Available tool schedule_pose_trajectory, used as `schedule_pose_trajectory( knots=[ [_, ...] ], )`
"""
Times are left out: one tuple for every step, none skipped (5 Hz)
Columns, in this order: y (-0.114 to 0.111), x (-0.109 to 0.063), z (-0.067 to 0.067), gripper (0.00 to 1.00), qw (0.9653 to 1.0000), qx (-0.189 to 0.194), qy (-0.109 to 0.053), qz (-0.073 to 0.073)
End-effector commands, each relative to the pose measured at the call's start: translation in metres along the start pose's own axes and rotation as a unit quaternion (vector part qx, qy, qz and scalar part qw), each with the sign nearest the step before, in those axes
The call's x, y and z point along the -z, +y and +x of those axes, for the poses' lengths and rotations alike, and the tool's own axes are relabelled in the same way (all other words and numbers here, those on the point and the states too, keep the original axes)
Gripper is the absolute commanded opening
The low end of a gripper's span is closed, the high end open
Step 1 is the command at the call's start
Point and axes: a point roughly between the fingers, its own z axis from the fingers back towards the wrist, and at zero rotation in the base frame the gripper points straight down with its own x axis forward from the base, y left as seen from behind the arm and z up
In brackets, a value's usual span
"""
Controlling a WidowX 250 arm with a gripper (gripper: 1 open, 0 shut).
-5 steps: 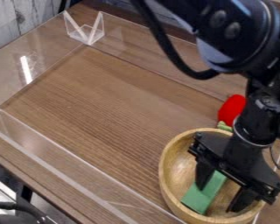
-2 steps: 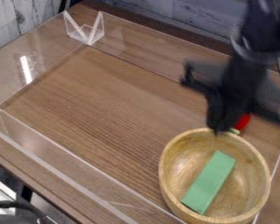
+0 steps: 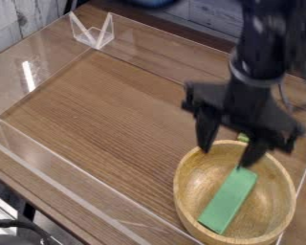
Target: Remove the green block from the brown bowl and put it on the table
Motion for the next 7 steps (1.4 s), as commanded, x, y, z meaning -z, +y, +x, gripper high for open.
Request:
schedule_pose_trajectory(
  knots=[
    [-0.016, 0.005, 0.001, 1.0, 0.9998, 0.0, -0.011, -0.014],
    [-0.023, 0.01, 0.001, 1.0, 0.9998, -0.003, -0.007, -0.017],
    [-0.026, 0.013, 0.001, 0.0, 0.9998, -0.006, -0.003, -0.019],
    [-0.008, -0.002, 0.006, 0.0, 0.9995, 0.016, -0.017, -0.023],
    [0.015, -0.024, 0.016, 0.0, 0.9983, 0.031, -0.038, -0.03],
    [0.03, -0.034, 0.019, 0.0, 0.9985, -0.002, -0.045, -0.031],
    [0.027, -0.023, 0.013, 1.0, 0.9988, -0.017, -0.036, -0.026]
  ],
)
